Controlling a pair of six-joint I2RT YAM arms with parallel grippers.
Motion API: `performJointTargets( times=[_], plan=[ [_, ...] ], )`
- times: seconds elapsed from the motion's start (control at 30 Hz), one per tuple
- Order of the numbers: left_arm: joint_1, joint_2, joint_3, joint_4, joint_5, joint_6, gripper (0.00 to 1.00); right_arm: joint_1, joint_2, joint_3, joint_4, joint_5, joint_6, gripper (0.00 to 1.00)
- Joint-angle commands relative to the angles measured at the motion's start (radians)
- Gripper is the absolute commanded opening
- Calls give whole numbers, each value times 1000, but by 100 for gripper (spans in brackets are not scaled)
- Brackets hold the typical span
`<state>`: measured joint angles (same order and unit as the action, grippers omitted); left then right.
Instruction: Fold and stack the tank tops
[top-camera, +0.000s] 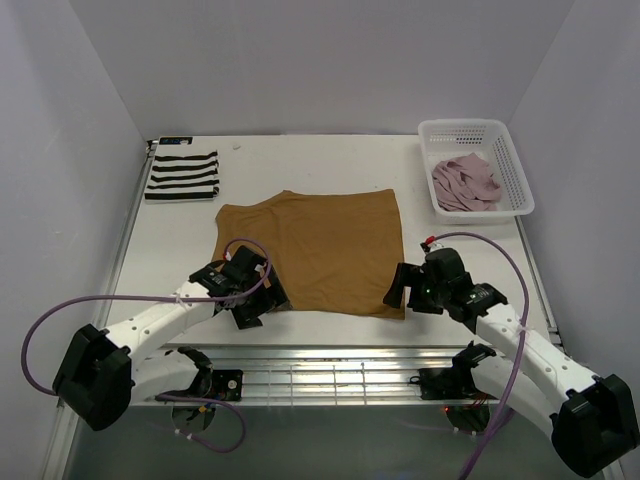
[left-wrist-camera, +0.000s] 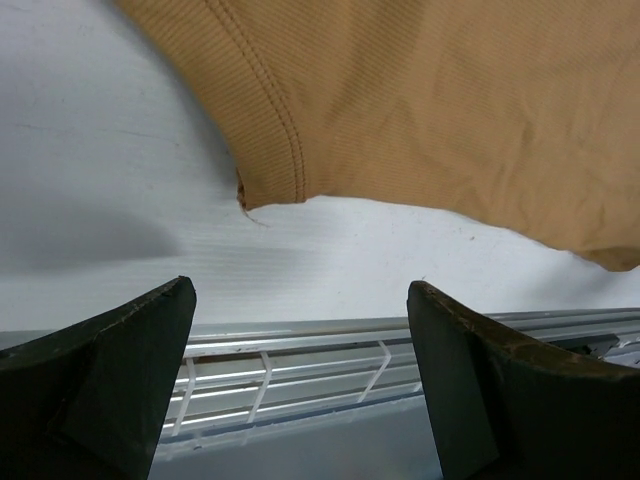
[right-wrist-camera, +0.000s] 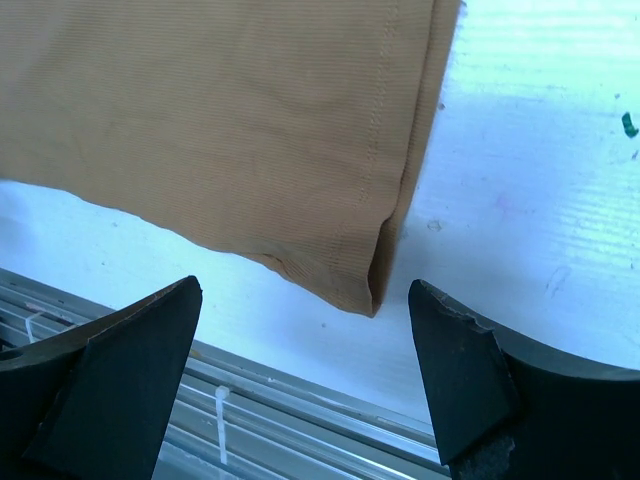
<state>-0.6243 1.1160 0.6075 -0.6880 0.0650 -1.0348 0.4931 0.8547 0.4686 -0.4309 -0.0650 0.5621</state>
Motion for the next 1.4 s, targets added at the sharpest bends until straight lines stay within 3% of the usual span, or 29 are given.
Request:
performJointTargets(
  times=[0.0, 0.27, 0.43, 0.67, 0.7, 0.77, 0.8, 1.0, 1.07, 1.1, 1.17, 1.2, 1.27, 1.37],
  plan=[
    [9, 21, -8, 70, -39, -41, 98, -4, -14, -18, -11, 14, 38, 90],
    [63, 88, -57, 113, -18, -42, 73, -11, 56, -38, -16, -15, 39, 90],
    [113, 88, -78, 163, 4, -47, 66, -14, 66, -47, -17, -18, 24, 90],
    [144, 123, -103, 215, 61, -27, 47, -16, 69, -71, -19, -42, 35, 90],
    [144, 128, -103, 219, 65, -27, 37, -16, 69, -79, -19, -45, 38, 90],
    [146, 134, -103, 217, 73, -25, 31, -16, 69, -85, -19, -53, 44, 90],
    [146, 134, -104, 217, 75, -28, 20, -16, 70, -88, -19, -53, 45, 91],
    [147, 102, -115, 209, 78, -30, 0, -18, 83, -87, -14, -55, 55, 100],
    [147, 96, -118, 206, 78, -30, 0, -16, 78, -94, -12, -58, 58, 93],
    [147, 94, -118, 208, 76, -30, 0, -18, 75, -97, -11, -59, 59, 84],
    [147, 94, -120, 208, 75, -30, 0, -18, 75, -105, -5, -59, 62, 75],
    [147, 94, -121, 208, 73, -31, 0, -18, 75, -107, -3, -59, 64, 64],
    [147, 94, -123, 206, 73, -33, 0, -18, 76, -107, -5, -68, 65, 55],
    [149, 88, -126, 206, 71, -34, 0, -18, 81, -120, -6, -73, 68, 52]
  ],
)
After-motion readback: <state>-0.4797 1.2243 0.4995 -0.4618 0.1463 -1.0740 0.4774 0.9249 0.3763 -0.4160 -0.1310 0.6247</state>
